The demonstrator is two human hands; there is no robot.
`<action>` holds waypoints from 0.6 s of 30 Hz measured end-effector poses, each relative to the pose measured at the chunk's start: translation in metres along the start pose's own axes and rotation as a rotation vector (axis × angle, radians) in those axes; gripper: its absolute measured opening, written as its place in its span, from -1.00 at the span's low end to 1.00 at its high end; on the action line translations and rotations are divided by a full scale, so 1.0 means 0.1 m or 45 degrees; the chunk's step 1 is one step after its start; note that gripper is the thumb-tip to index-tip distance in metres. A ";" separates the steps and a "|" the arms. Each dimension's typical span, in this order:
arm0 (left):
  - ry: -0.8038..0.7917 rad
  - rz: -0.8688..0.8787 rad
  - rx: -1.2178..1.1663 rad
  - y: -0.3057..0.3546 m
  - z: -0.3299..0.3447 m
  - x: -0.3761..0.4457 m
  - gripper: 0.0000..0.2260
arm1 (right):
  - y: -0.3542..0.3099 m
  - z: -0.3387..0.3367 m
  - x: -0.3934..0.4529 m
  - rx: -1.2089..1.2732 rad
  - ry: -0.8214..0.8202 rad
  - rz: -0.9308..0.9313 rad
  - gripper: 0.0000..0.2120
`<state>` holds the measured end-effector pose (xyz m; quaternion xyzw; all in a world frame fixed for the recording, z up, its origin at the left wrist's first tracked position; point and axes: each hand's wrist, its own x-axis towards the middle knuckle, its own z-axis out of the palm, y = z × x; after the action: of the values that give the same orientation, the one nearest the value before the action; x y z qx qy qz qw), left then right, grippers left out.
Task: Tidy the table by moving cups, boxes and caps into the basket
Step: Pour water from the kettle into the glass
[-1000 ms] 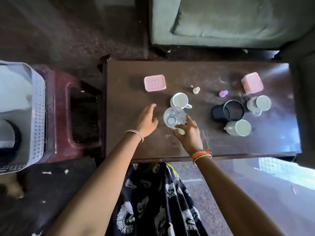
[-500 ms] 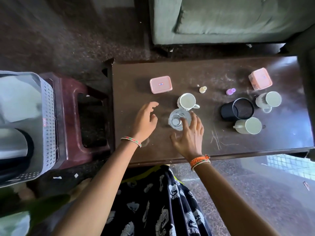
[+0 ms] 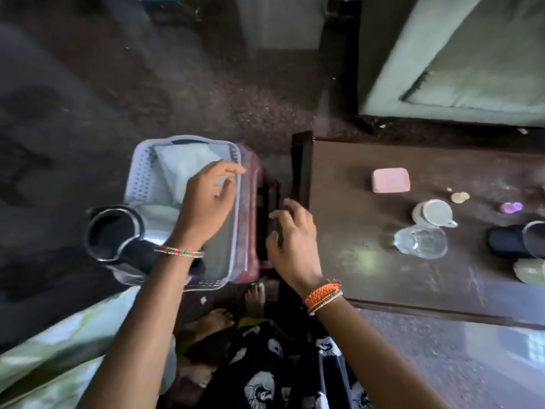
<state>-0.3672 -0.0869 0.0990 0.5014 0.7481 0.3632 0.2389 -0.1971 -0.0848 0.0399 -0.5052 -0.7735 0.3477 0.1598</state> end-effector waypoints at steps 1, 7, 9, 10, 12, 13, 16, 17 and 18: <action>0.044 -0.019 0.013 -0.10 -0.18 -0.02 -0.75 | -0.15 0.10 0.01 0.022 -0.066 -0.060 -0.62; 0.342 -0.195 0.085 -0.76 -1.17 -0.25 -0.74 | -1.01 0.70 -0.08 0.080 -0.390 -0.370 -0.48; 0.409 -0.262 0.049 -0.93 -1.32 -0.33 -0.74 | -1.16 0.81 -0.12 0.130 -0.393 -0.326 -0.55; 0.424 -0.300 0.032 -1.01 -1.38 -0.36 -0.74 | -1.21 0.85 -0.13 0.137 -0.389 -0.306 -0.60; 0.409 -0.370 -0.006 -1.14 -1.41 -0.40 -0.75 | -1.27 0.92 -0.14 0.129 -0.425 -0.229 -0.62; 0.387 -0.398 -0.030 -1.19 -1.39 -0.42 -0.76 | -1.28 0.94 -0.13 0.143 -0.462 -0.155 -0.60; 0.357 -0.428 -0.102 -1.25 -1.29 -0.44 -0.80 | -1.26 0.98 -0.11 0.284 -0.554 0.076 -0.57; 0.376 -0.434 -0.125 -1.25 -1.26 -0.43 -0.81 | -1.26 0.98 -0.13 0.382 -0.584 0.133 -0.58; 0.409 -0.449 -0.159 -1.24 -1.25 -0.41 -0.82 | -1.27 0.98 -0.14 0.488 -0.599 0.176 -0.59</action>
<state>-0.5129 -0.1919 0.0790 0.2830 0.8285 0.4365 0.2071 -0.3347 -0.1659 0.0607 -0.4229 -0.6734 0.6047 0.0445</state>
